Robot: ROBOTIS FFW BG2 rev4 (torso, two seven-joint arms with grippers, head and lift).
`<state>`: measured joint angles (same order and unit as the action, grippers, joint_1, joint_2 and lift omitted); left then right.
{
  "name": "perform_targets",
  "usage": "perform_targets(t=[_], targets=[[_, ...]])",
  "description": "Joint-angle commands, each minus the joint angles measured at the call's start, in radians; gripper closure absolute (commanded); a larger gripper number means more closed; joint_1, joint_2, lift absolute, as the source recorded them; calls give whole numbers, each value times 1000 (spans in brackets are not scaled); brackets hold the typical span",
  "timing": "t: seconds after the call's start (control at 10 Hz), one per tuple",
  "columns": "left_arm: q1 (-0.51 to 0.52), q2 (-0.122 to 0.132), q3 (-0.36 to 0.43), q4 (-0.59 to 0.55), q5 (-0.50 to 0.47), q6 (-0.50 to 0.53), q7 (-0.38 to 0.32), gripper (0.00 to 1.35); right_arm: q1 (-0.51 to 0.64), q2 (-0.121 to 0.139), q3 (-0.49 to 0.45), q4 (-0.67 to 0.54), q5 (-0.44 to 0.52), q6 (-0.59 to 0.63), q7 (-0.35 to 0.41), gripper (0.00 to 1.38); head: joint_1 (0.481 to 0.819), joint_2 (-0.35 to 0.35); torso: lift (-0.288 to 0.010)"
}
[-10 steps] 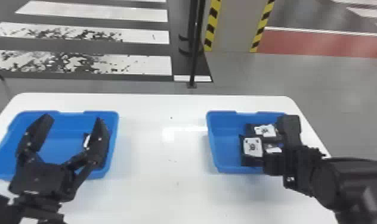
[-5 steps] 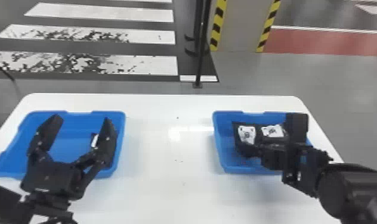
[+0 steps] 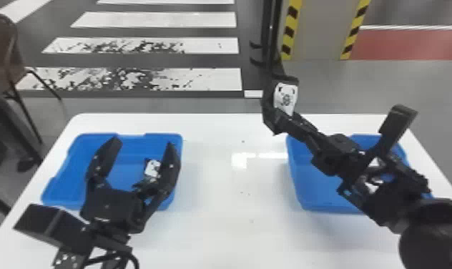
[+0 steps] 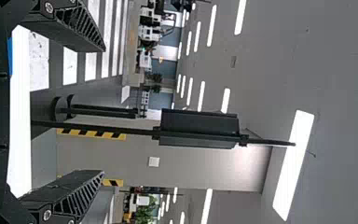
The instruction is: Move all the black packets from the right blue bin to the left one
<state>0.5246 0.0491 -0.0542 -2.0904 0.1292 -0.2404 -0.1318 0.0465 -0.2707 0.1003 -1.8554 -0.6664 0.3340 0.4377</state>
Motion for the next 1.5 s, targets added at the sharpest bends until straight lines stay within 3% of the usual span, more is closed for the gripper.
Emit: perform_targets(t=[0.0,0.2,0.4,0.6,0.8,0.9,1.1,1.2,1.4], targets=[[-4,2,-10,-12,14,56,0,104,-5,-18,149,21,-93,-74,19,1081,695,83,-140],[-7,5,-16,-17,24,76,0,104,-20,-32,293,72,-141,-116,22,1081,695,162,-140],[-9,11,-36,-24,50,103,-2,110,-52,-41,366,121,-153,-145,21,1081,695,228,-140],[-29,20,-56,-29,88,181,-28,105,-101,-51,472,134,-187,-152,19,1081,695,242,-140],[-36,20,-60,-29,104,181,-29,105,-137,-62,568,136,-215,-157,13,1081,695,276,-140],[-36,20,-60,-29,104,199,-29,167,-145,-67,592,139,-225,-160,13,1081,695,289,-140],[-26,21,-56,-51,80,243,-19,1194,-145,-67,596,141,-231,-165,13,1081,695,321,-140],[-17,23,-54,-88,74,314,-9,1214,-142,-67,596,144,-235,-170,13,1081,695,325,-140],[-14,25,-52,-95,60,302,-9,1214,-140,-67,596,148,-241,-179,13,1079,695,325,-140]])
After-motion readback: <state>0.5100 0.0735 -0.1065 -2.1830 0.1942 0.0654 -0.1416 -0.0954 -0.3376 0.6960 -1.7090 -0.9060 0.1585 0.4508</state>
